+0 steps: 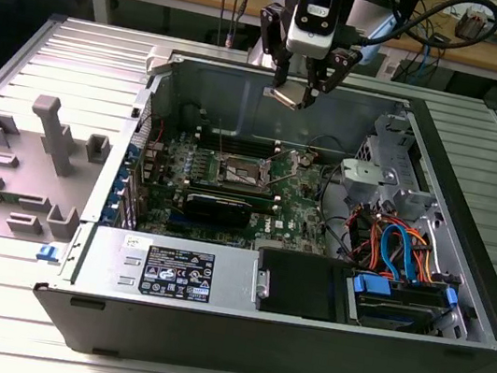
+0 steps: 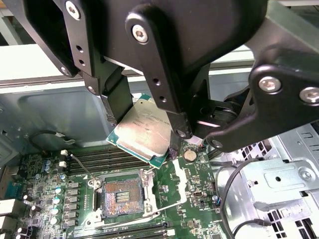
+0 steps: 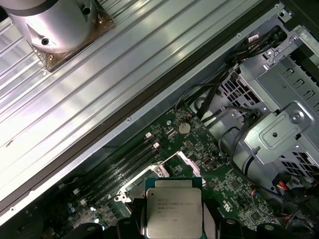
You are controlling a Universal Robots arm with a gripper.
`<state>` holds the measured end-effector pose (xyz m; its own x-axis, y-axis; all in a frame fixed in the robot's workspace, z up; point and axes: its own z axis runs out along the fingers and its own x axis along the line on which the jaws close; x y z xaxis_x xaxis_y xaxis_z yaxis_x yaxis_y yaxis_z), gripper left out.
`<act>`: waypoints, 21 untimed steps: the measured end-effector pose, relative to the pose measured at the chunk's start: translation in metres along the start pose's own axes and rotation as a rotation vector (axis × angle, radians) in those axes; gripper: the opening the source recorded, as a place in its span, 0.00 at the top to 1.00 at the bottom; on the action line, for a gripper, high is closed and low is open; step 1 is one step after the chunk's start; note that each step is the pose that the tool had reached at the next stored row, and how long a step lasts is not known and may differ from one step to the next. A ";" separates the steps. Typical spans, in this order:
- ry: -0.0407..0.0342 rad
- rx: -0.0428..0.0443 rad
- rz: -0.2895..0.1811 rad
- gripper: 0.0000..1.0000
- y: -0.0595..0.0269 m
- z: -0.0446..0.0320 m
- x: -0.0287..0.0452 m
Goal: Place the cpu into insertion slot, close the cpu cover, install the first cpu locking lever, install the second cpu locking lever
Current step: 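Place the cpu into insertion slot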
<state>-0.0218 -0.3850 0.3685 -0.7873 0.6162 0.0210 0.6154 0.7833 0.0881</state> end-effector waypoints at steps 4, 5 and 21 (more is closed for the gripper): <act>0.0000 0.0000 0.000 0.46 0.0000 0.0000 0.0000; 0.0000 0.0000 0.000 0.46 0.0000 0.0000 0.0000; -0.0029 -0.0008 0.034 0.46 -0.0009 -0.0001 -0.0007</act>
<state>-0.0218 -0.3862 0.3684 -0.7661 0.6423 0.0211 0.6414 0.7621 0.0882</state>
